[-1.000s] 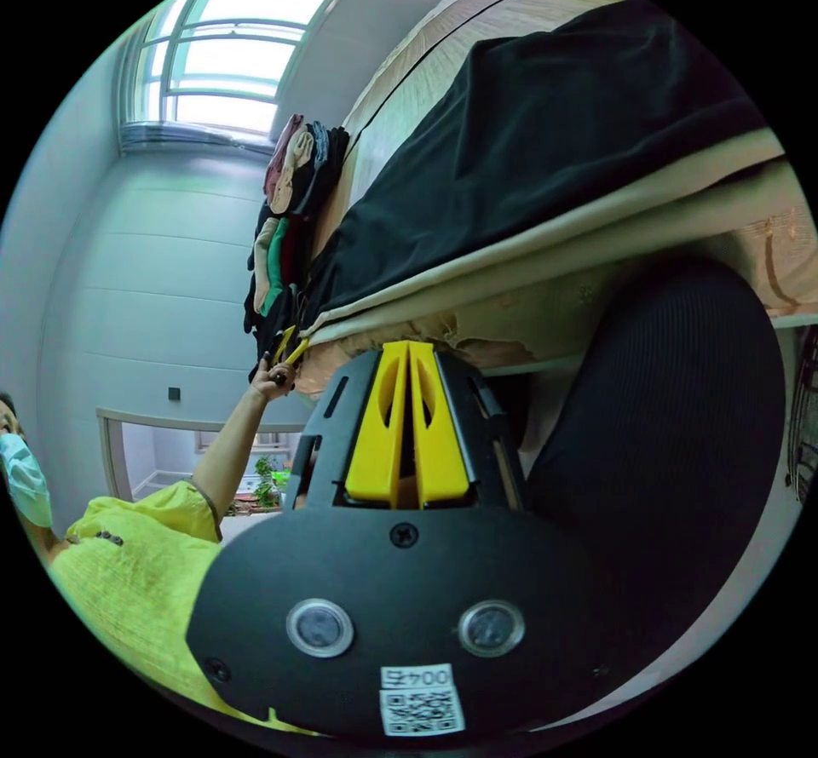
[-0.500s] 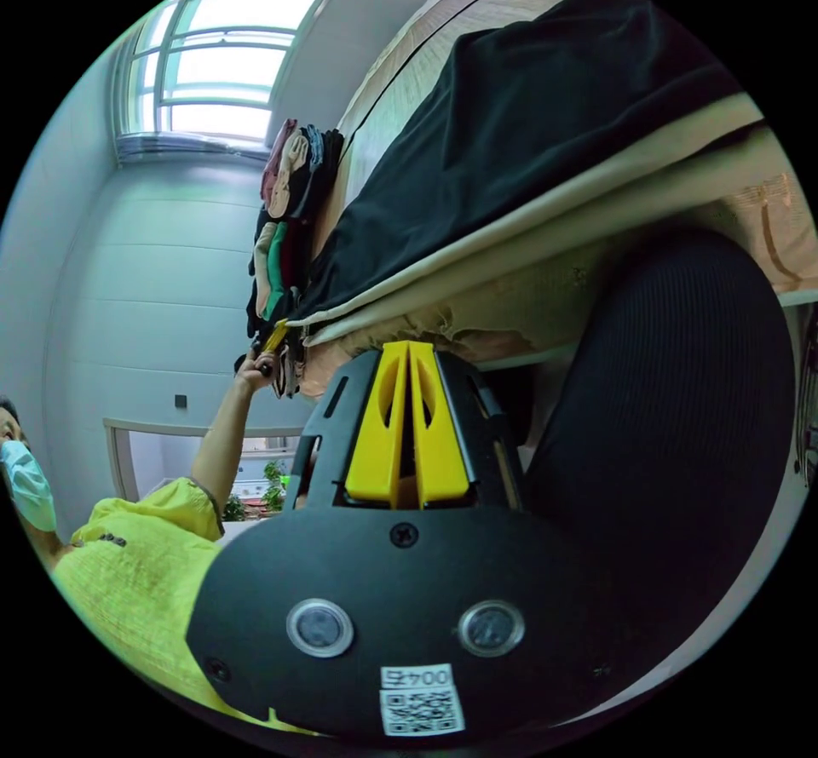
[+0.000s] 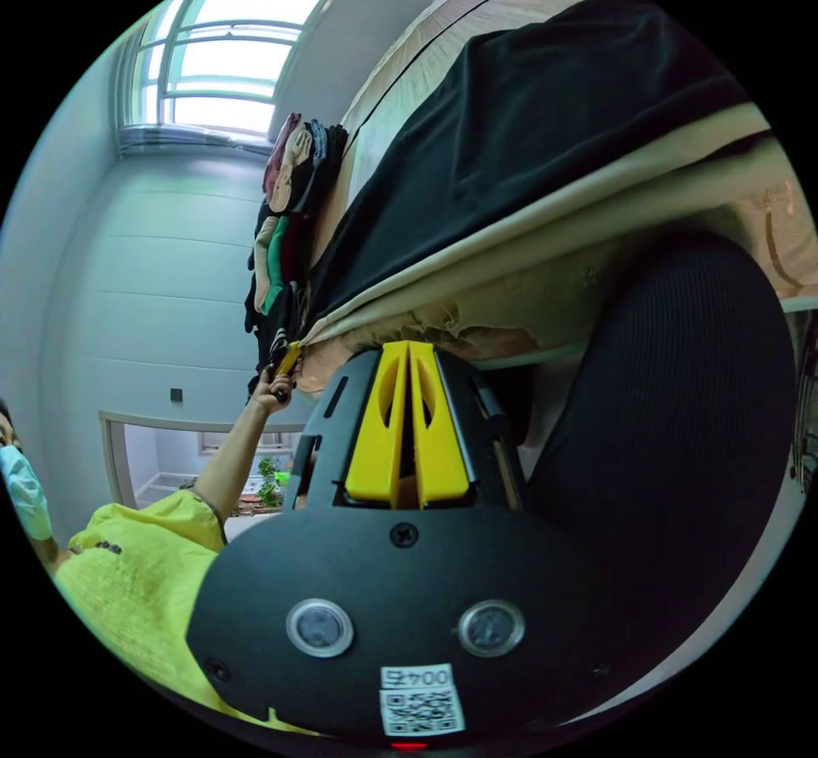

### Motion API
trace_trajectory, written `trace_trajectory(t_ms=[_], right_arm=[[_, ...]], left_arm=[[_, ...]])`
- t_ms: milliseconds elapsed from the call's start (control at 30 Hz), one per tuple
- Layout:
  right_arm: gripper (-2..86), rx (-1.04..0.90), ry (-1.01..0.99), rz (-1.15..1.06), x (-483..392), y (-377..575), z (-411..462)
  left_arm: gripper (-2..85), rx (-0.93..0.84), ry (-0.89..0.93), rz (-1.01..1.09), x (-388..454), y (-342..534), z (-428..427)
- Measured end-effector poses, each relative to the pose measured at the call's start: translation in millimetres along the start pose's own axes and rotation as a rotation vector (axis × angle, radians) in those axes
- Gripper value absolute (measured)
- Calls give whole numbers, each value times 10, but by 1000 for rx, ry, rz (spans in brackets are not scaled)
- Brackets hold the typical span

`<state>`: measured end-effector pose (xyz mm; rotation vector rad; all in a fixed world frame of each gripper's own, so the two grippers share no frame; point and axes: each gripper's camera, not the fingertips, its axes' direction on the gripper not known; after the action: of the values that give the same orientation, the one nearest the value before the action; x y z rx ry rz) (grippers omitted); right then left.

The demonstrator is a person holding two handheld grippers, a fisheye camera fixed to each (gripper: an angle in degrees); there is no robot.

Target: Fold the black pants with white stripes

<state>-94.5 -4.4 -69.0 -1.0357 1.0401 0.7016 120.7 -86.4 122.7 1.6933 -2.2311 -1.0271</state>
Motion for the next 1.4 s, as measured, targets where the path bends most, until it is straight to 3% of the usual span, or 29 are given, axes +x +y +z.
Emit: trace_trajectory(t_ms=[133,233,400,500,600,867,1100,1267,1400], right_arm=[[8,14,68,-54,-254,12,72],[29,21,248,-210,-644,41,214],[43,67,694,-732,-1552,241,762],[48,19,868,-996,-1801,390,1191],[47,-39,931,-1110,-1869,434,1442],[17,-156,906,-1117,-1760,281,1632],[1,-59,860,-1151,-1872,447,1101],[31,-232,885,-1048,-1307,484,1200],[46,-131,765,-976,-1185,478,843]], left_arm=[[13,16,9,64,-236,-82,2],[11,36,-6,100,-375,-101,-117],[5,59,-53,252,-459,297,-277],[3,14,-64,422,-365,702,-20],[2,23,-78,510,-293,1000,303],[2,-13,-47,551,-621,1262,989],[2,11,-66,546,-1362,1364,898],[2,22,-101,585,-1726,1222,992],[2,11,-125,678,-1622,1139,1266]])
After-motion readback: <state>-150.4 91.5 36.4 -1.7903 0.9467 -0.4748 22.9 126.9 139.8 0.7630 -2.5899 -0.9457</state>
